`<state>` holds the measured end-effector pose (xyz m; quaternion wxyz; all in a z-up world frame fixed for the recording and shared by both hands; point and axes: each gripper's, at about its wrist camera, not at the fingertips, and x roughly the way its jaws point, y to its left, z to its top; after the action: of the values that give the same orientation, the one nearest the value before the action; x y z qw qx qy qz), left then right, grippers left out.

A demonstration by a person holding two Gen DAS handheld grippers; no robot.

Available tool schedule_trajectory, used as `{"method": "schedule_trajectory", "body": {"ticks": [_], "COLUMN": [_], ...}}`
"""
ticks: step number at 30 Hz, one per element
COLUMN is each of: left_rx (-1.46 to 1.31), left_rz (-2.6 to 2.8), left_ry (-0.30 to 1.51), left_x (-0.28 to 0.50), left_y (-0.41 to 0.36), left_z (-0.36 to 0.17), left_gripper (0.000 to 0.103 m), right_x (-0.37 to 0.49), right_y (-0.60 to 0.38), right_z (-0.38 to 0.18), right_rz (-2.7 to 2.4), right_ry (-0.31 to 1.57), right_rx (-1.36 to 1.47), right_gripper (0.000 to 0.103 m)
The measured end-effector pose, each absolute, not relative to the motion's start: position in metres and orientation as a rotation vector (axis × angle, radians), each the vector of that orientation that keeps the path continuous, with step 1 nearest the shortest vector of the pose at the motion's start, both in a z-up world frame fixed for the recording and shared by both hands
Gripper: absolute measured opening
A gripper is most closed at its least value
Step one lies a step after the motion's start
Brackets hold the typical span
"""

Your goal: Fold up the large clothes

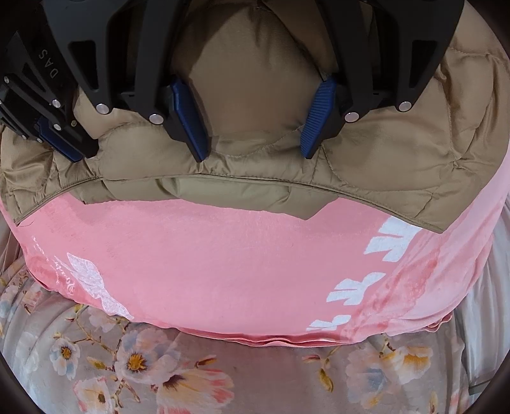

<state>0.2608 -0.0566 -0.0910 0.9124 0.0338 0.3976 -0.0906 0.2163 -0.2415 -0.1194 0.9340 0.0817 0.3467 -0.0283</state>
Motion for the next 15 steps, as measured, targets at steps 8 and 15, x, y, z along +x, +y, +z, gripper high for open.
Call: {"method": "schedule_trajectory", "body": {"ticks": [8,15], "left_rx": [0.079,0.083], "left_rz": [-0.177,-0.176], "left_ry": [0.81,0.81], "left_x": [0.2637,0.2639], "left_y": [-0.0586,-0.0589], "left_z": [-0.0954,-0.096], "left_gripper": [0.059,0.059], "right_x": [0.2193,0.2205], "right_y": [-0.2399,-0.2381], "right_z": [-0.124,-0.1247], "right_rz": [-0.07,-0.077], "right_ry": [0.71,0.713], "right_rx": [0.16,0.15], "right_gripper": [0.016,0.016]}}
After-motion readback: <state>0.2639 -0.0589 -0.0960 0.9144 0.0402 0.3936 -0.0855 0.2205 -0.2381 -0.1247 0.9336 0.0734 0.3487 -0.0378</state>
